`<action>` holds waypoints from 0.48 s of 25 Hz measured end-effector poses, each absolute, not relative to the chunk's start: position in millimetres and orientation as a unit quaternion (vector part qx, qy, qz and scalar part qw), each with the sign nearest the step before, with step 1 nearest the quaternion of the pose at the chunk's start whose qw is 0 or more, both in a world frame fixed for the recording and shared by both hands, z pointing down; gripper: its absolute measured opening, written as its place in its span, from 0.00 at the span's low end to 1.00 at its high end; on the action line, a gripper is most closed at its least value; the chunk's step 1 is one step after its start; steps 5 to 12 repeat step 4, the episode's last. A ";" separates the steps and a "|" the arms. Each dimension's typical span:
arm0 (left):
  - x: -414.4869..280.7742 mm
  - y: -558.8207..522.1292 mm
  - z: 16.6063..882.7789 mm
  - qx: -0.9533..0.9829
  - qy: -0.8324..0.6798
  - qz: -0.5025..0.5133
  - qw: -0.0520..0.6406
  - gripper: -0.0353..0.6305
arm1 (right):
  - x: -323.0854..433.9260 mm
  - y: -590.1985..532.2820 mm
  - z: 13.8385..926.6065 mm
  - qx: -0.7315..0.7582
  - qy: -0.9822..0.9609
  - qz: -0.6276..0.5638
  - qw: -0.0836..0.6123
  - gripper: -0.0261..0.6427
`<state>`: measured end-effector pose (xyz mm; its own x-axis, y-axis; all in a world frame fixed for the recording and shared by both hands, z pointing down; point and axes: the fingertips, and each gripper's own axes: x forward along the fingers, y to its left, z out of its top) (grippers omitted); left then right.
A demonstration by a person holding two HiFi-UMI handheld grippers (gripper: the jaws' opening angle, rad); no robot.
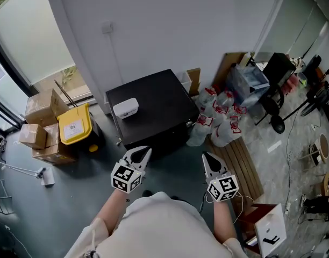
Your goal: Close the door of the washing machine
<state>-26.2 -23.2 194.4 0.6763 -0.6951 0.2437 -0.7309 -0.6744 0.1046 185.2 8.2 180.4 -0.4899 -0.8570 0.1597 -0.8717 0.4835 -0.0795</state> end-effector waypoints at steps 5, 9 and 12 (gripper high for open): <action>-27.7 -21.3 193.7 0.910 -0.393 0.095 0.093 0.07 | 183.9 9.1 176.9 0.501 -0.861 0.065 0.056 0.09; -27.7 -21.3 193.7 0.910 -0.393 0.095 0.093 0.07 | 183.9 9.1 176.9 0.501 -0.861 0.065 0.056 0.09; -27.7 -21.3 193.7 0.910 -0.393 0.095 0.093 0.07 | 183.9 9.1 176.9 0.501 -0.861 0.065 0.056 0.09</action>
